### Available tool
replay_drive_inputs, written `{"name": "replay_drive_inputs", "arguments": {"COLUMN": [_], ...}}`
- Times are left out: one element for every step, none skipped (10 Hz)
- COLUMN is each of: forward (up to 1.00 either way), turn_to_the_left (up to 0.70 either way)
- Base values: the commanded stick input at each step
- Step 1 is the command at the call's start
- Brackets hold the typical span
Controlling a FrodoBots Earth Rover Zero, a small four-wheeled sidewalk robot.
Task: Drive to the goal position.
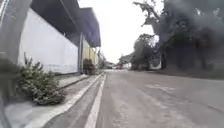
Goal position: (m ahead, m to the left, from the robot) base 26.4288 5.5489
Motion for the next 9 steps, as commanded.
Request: {"name": "replay_drive_inputs", "arguments": {"forward": [0.70, 0.70, 0.70, 0.70, 0.70, 0.70, 0.70, 0.70, 0.70], "turn_to_the_left": [-0.16, -0.26, -0.26, -0.25, -0.12, 0.00, 0.00, 0.00, 0.00]}}
